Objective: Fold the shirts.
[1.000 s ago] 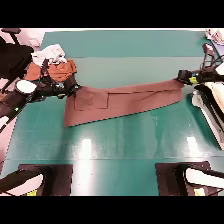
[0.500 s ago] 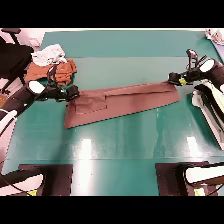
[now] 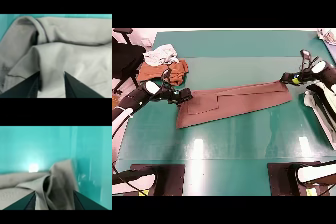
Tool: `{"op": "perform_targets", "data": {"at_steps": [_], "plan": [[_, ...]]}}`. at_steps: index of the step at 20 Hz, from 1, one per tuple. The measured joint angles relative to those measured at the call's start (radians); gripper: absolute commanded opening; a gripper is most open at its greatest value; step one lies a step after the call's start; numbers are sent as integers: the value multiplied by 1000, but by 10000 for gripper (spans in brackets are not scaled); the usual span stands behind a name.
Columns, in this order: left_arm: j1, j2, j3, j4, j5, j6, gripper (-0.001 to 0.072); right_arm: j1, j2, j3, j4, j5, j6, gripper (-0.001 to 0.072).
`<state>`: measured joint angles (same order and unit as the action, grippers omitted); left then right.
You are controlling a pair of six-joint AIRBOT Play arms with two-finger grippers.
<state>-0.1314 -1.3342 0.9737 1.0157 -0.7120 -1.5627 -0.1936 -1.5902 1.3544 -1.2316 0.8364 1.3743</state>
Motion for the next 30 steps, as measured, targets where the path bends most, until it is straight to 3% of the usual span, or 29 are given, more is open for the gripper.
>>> {"op": "perform_targets", "data": {"at_steps": [1,2,5,10,14,19,20,21,22,23,24,25,30], "plan": [[0,17,8,0,-14,0,375,-18,13,0,0,-2,-7,678],[0,38,14,0,-29,0,374,-38,25,0,1,-1,-13,713],[0,104,27,-18,-105,24,346,-120,41,0,56,34,-27,714],[0,107,40,-99,-246,84,346,-267,-43,11,298,209,-132,714],[0,60,52,-174,-270,137,345,-314,-172,50,470,406,-217,714],[-51,17,60,-199,-229,171,344,-265,-272,84,562,513,-278,697],[-71,6,61,-200,-205,174,344,-246,-283,87,562,524,-285,655],[-93,-7,62,-200,-187,177,344,-225,-290,89,548,528,-291,474],[-112,-23,65,-199,-167,177,344,-209,-294,89,519,524,-294,229],[-130,-43,71,-199,-153,179,344,-194,-297,89,491,524,-293,118],[-145,-63,80,-198,-142,180,251,-183,-292,89,468,524,-293,38],[-158,-81,90,-198,-134,182,220,-172,-278,88,453,520,-288,22],[-225,-134,151,-201,-81,202,219,-128,-93,39,437,526,-213,20]]}}
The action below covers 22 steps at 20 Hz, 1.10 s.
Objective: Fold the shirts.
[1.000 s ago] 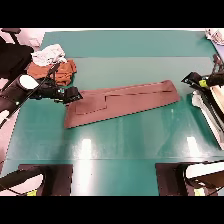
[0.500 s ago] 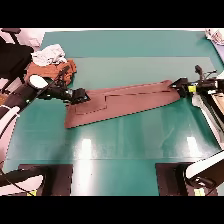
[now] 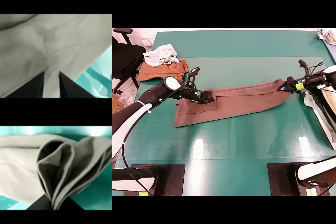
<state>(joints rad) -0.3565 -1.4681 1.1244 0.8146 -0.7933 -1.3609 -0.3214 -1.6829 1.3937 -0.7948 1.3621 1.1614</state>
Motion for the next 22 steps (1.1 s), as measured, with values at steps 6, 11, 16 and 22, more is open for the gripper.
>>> {"op": "perform_targets", "data": {"at_steps": [6,11,16,22], "plan": [[-61,-48,27,-11,83,9,219,161,272,-95,-2,-25,168,19],[-125,-102,32,-12,126,27,125,354,420,-112,41,-169,371,18],[-147,-141,32,-11,155,32,115,589,476,-115,64,-341,568,18],[-153,-151,32,-10,187,35,115,808,432,-108,156,-526,671,18]]}}
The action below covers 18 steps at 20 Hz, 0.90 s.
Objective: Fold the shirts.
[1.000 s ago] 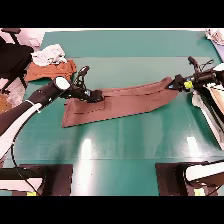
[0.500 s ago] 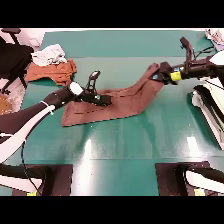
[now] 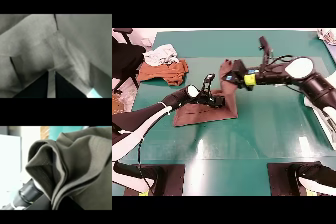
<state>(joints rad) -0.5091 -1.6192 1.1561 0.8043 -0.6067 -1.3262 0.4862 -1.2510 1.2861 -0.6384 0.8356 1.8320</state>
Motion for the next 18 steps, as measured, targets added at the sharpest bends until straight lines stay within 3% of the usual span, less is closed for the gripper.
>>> {"op": "perform_targets", "data": {"at_steps": [4,11,15,18], "plan": [[0,0,0,0,2,0,114,38,-80,63,26,-14,-4,18],[25,121,0,-17,-3,-24,114,-8,-153,164,-70,105,-14,18],[145,308,0,35,-77,-71,114,-12,-159,174,-73,124,-15,19],[275,465,0,176,-162,-170,115,39,-172,177,-64,61,-12,19]]}}
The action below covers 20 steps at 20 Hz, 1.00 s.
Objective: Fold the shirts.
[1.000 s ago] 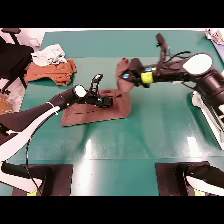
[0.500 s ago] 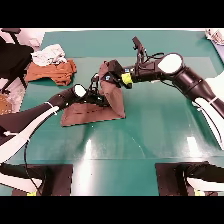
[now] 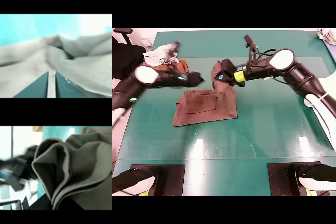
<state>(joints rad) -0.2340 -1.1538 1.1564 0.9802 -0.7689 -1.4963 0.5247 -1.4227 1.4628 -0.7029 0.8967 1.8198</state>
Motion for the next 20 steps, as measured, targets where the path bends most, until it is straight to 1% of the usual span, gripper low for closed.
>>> {"op": "perform_targets", "data": {"at_steps": [3,4,5,6,7,8,10,12,13,14,15,16,17,18,19,20], "plan": [[138,145,0,122,-119,-113,115,89,-59,0,15,-108,21,24],[173,183,0,145,-161,-135,115,121,-89,0,34,-148,23,67],[204,220,0,164,-205,-154,115,156,-127,1,60,-199,23,191],[226,248,0,176,-245,-169,116,185,-166,2,97,-253,12,286],[242,272,1,182,-288,-182,116,214,-209,7,148,-309,-8,321],[253,291,2,182,-333,-193,116,242,-262,21,211,-353,-39,321],[268,312,2,179,-403,-206,116,284,-369,78,334,-388,-114,320],[275,323,2,171,-464,-214,116,304,-459,161,410,-362,-195,319],[278,327,2,168,-489,-217,116,301,-490,206,414,-321,-227,318],[280,330,2,168,-509,-219,116,287,-509,246,386,-268,-240,318],[281,332,2,167,-526,-220,115,265,-519,286,325,-204,-233,319],[282,333,2,165,-537,-222,115,235,-520,328,216,-114,-198,321],[283,334,2,165,-548,-222,116,201,-511,363,73,-2,-158,367],[283,335,2,164,-555,-222,116,167,-492,388,-67,98,-124,524],[283,335,2,164,-561,-223,115,127,-465,403,-206,190,-102,605],[284,335,2,164,-564,-223,115,86,-437,405,-314,262,-95,612]]}}
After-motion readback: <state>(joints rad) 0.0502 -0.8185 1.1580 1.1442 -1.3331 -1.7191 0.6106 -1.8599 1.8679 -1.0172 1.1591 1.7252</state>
